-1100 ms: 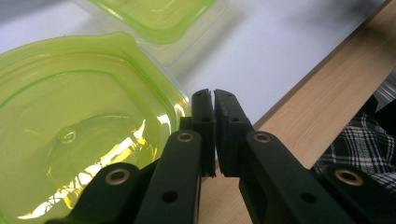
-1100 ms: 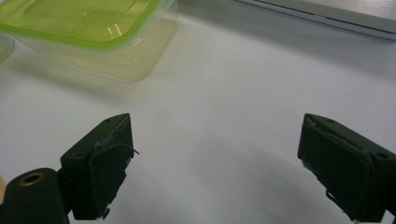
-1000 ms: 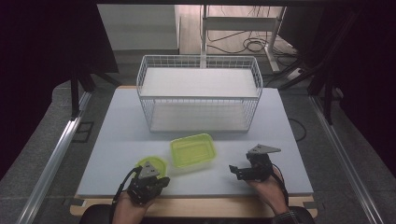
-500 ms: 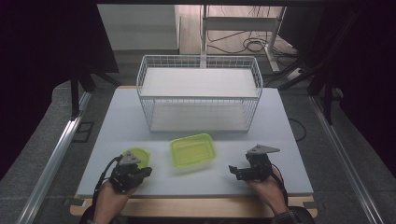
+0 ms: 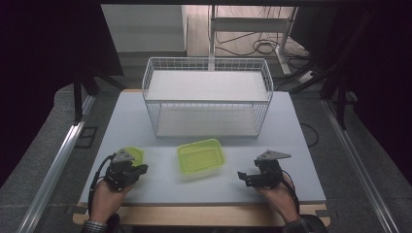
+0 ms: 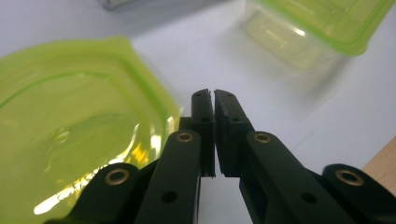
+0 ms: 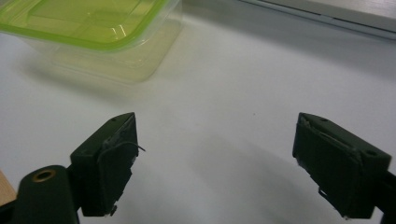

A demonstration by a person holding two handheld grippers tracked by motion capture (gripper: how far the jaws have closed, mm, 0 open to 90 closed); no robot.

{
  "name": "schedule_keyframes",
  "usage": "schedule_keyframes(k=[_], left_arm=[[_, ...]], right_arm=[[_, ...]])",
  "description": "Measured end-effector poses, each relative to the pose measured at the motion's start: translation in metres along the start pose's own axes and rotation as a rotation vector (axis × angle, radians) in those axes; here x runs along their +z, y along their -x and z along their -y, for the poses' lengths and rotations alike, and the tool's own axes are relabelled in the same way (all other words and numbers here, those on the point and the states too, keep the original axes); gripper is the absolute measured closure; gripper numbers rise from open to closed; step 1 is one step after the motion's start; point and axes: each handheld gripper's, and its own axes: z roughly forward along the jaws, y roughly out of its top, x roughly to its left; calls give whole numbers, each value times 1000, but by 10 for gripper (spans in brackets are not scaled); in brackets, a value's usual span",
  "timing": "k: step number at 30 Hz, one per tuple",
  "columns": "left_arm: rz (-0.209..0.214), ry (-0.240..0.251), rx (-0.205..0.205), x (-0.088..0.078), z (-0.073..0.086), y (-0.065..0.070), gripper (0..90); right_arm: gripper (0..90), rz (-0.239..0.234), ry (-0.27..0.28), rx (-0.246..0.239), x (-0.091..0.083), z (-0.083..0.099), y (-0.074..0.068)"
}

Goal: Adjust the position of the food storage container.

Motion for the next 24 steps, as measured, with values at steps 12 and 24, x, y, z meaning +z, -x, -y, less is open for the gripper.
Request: schedule_keyframes(k=[12,24], left_arm=[[3,-1,62,39,-28,41,876],[-48,-49,14,77,-41,38,885]], right_arm=[[784,-75,-27,-24,2,-29,-3],[886,-70,-5,-68,43,-77,-7]])
